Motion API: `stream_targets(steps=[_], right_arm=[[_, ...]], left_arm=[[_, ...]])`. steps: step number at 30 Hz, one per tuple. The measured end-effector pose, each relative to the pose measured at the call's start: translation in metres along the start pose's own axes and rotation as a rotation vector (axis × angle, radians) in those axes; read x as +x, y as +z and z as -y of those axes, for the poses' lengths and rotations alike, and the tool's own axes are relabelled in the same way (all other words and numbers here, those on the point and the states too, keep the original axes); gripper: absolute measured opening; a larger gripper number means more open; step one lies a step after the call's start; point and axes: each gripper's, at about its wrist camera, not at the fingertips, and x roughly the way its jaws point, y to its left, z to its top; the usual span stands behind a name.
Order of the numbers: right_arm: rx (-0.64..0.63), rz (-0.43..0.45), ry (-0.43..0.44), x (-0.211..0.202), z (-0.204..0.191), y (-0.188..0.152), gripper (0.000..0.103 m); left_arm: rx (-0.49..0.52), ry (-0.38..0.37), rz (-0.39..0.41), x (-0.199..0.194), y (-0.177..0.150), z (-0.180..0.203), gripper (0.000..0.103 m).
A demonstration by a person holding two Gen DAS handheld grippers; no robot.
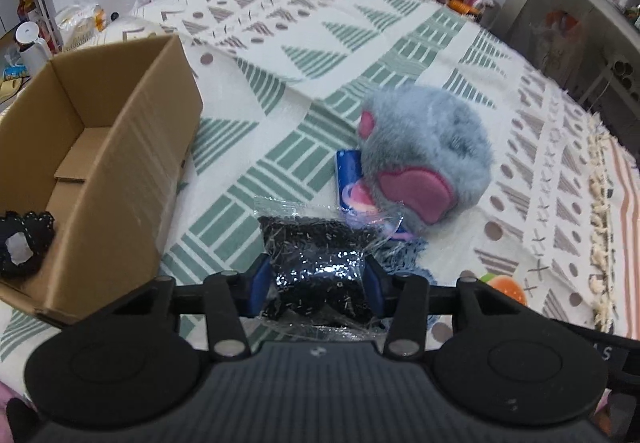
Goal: Organize soft objects
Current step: 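Grasp the black bead bag with the left tool while the right grasps the burger plush, then lower the bead bag into the box with the left tool while the right drops the burger in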
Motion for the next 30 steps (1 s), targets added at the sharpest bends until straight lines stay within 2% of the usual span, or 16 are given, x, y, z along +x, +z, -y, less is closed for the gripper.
stream_targets(steps=[8, 11, 18, 30], right_arm=[[-0.016, 0.057, -0.05, -0.019, -0.006, -0.004, 0.031], [-0.019, 0.074, -0.069, -0.023, -0.012, -0.003, 0.031], [-0.069, 0.152, -0.053, -0.053, -0.041, -0.002, 0.031], [-0.13, 0.195, -0.027, -0.071, -0.099, -0.005, 0.031]], left_arm=[[-0.014, -0.06, 0.073, -0.031, 0.003, -0.008, 0.047], [-0.012, -0.06, 0.088, -0.036, 0.004, -0.011, 0.047], [-0.032, -0.07, 0.133, -0.056, 0.006, -0.026, 0.047], [-0.102, -0.123, 0.187, -0.087, 0.014, -0.06, 0.047]])
